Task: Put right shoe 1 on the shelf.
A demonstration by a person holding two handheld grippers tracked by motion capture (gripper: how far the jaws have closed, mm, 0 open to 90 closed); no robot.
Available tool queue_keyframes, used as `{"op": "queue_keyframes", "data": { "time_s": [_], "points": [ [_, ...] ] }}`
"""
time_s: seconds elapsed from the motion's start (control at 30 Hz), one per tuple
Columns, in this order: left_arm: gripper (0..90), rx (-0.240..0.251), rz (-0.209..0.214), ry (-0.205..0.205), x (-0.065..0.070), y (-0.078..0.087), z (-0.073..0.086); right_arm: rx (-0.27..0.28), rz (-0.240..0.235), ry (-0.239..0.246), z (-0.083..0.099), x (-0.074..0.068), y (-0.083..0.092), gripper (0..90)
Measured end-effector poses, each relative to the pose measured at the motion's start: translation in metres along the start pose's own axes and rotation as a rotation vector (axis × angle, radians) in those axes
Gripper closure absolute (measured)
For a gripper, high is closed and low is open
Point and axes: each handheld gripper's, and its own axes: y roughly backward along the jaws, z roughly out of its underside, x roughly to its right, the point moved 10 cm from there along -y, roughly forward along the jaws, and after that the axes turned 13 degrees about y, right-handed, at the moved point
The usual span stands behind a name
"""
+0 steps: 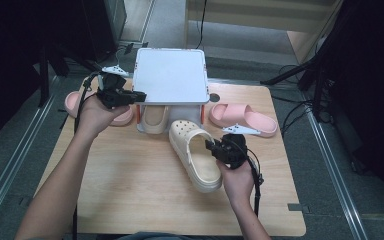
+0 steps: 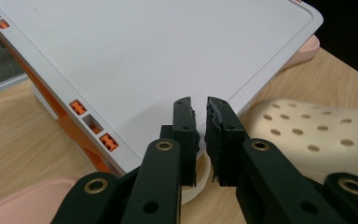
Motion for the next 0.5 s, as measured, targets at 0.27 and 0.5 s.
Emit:
{"op": "queue_keyframes", "data": {
  "time_s": [0.27, 0.5],
  "points": [
    [81.8, 0.002, 0.008, -0.004, 0.001, -0.001, 0.000, 0.008, 0.061, -0.004, -0.023, 0.020, -0.023, 78.1],
    [81.7, 0.004, 0.013, -0.002, 0.001, -0.002, -0.001, -0.009, 0.106, -0.054, -0.028, 0.032, -0.059, 77.9]
  ]
}}
